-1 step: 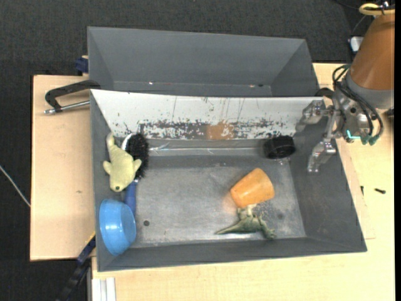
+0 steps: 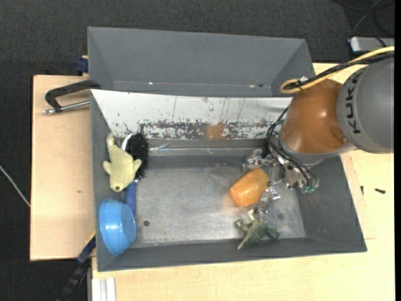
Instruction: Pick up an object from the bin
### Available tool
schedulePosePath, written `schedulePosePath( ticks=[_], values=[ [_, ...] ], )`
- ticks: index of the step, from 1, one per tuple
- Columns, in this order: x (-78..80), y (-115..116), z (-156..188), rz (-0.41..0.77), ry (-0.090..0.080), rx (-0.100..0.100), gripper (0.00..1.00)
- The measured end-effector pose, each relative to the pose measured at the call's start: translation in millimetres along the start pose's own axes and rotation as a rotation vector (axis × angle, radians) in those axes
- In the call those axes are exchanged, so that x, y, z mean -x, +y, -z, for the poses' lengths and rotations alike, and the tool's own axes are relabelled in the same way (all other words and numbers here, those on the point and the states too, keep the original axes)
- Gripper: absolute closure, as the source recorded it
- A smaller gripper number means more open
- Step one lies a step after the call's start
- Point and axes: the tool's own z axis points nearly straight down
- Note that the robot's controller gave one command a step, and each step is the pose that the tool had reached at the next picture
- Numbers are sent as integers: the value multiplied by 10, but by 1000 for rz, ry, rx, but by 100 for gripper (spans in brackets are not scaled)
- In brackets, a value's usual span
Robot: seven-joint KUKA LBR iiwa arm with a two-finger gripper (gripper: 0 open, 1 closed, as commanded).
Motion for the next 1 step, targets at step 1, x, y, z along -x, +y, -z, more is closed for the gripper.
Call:
schedulePosePath(
  ticks=[1],
  values=[
    [-6, -5, 12, 0, 3, 0, 100]
  ],
)
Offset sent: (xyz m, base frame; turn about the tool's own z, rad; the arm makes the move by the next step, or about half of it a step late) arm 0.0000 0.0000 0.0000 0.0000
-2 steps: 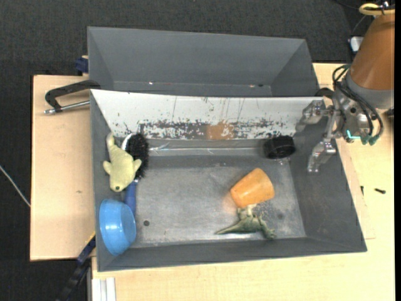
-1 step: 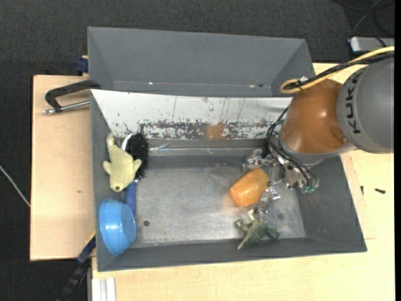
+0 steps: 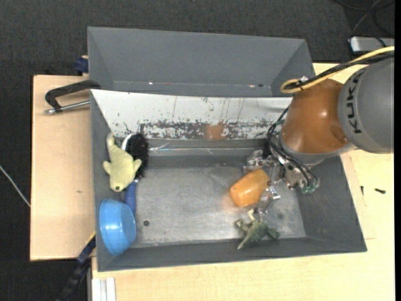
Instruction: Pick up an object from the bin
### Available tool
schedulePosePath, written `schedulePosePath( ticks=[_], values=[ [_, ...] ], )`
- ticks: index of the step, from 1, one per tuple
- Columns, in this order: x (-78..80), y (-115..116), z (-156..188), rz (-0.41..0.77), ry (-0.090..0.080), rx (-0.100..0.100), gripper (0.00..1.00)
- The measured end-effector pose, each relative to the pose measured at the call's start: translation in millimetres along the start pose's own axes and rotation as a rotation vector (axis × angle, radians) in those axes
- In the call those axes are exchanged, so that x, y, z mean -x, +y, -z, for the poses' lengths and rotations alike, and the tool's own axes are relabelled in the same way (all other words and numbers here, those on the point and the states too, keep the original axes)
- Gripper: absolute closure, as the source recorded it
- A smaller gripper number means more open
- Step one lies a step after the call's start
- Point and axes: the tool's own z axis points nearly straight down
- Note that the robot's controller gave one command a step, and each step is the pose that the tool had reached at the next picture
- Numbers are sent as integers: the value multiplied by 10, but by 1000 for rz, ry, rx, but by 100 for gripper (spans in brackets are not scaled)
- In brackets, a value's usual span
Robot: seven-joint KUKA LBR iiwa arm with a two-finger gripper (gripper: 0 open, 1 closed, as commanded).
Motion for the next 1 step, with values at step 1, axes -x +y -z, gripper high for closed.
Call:
schedulePosePath(
  ticks=[1],
  values=[
    [216, -425, 1718, 308, -7, -4, 100]
  ],
)
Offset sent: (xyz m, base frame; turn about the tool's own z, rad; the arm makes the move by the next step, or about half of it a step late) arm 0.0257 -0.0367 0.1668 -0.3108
